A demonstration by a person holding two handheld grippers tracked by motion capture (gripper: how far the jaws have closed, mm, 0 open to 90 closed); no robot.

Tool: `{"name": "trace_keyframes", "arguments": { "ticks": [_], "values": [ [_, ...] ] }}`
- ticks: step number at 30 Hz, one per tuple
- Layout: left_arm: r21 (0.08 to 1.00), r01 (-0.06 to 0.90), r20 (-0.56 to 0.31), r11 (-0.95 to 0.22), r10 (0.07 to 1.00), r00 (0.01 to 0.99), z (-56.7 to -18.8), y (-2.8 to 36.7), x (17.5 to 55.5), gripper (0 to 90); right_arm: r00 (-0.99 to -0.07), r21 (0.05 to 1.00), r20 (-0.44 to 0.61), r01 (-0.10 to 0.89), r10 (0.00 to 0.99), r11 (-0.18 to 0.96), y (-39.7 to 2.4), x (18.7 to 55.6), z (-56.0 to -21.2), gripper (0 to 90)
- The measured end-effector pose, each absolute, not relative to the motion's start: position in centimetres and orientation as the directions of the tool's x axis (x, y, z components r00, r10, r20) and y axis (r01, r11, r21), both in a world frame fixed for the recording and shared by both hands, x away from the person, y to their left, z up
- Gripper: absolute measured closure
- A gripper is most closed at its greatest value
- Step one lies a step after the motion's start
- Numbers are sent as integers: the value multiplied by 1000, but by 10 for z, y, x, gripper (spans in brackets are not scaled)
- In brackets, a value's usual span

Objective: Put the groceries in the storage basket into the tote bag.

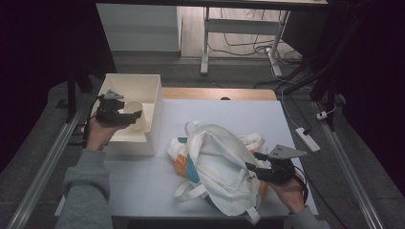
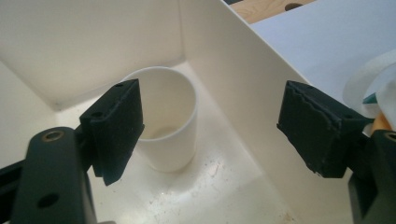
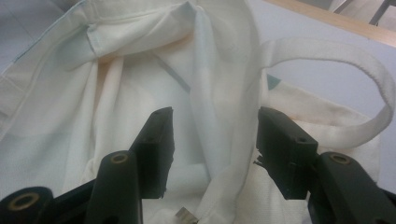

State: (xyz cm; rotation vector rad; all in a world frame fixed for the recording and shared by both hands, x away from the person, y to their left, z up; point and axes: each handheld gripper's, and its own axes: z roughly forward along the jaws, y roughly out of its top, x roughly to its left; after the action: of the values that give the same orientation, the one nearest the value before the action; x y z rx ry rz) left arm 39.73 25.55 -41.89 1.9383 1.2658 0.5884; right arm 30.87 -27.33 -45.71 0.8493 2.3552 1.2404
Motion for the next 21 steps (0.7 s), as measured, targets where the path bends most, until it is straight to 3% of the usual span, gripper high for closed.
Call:
{"name": "trace_keyframes", "arguments": {
  "ticks": [21],
  "values": [
    [703,676,-38,-221,938,345,-442,262,440,50,-783,823,-26,336,622,459,-268,309,-458,472]
  ]
}}
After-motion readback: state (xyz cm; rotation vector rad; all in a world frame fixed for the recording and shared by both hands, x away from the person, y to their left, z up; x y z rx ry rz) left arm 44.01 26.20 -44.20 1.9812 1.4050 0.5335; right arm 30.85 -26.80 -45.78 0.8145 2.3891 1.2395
